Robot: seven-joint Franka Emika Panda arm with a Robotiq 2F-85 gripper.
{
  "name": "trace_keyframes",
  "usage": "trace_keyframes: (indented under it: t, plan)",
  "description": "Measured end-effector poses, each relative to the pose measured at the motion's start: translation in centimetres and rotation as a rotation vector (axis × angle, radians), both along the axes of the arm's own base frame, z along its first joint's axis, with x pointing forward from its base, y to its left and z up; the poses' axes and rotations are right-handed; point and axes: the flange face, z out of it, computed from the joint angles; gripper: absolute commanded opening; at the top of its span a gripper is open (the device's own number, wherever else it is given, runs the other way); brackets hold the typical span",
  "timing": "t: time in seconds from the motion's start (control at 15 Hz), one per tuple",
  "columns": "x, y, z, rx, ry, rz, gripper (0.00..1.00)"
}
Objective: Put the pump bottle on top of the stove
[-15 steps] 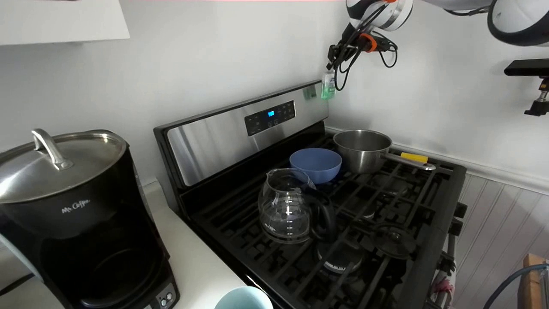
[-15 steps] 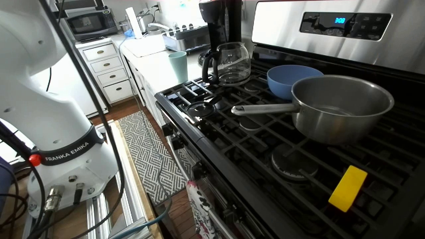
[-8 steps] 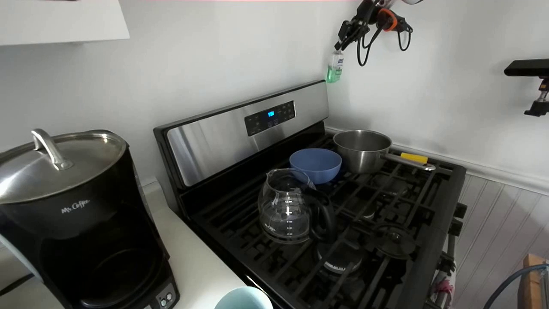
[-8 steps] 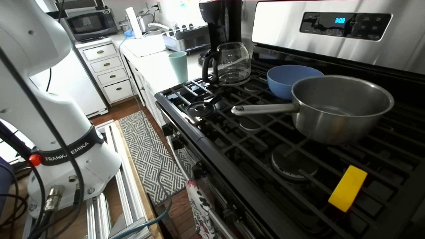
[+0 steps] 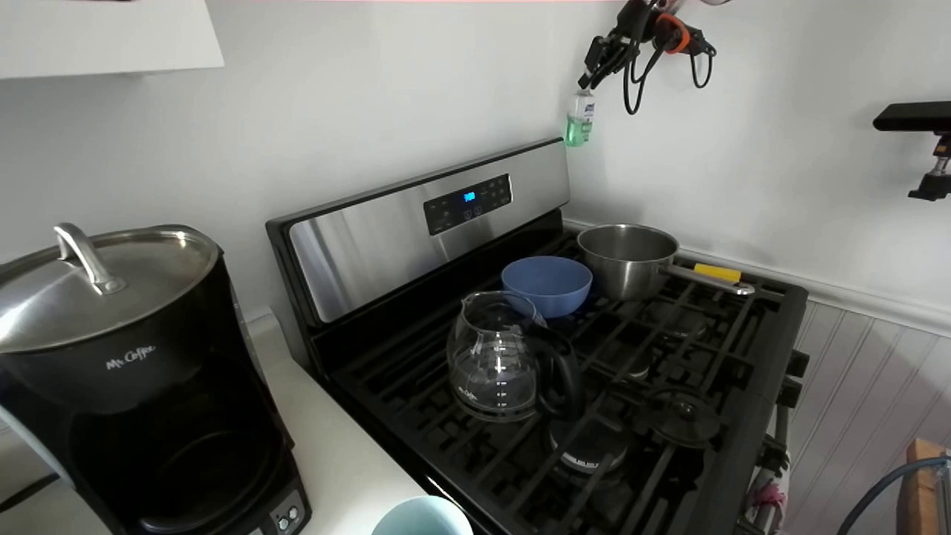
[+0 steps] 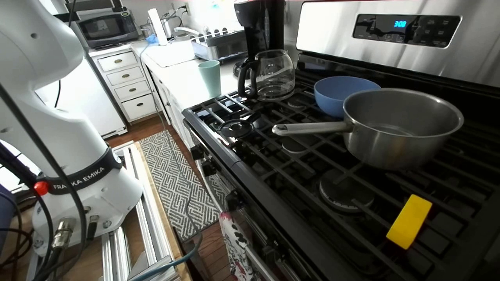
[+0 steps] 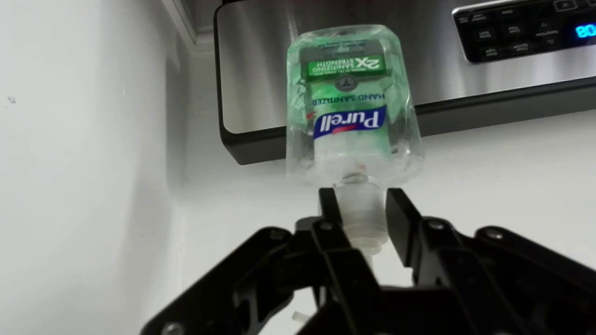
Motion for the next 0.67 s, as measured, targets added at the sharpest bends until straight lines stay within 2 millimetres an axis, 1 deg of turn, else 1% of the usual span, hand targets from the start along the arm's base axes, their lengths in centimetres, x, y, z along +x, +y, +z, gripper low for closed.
trace_keyframes:
  t: [0.13,0.33,0.53,0.67]
  plan:
    - [0.9,1.2,0.8,-0.027,-0.031,0.004,0.08]
    - [2.8,4.2,3.1,-0.085,-0.046,0.008,0.08]
    - [4.4,7.1,5.1,-0.128,-0.001,0.002,0.08]
    - [5.3,8.6,5.5,-0.133,0.046,0.007,0.08]
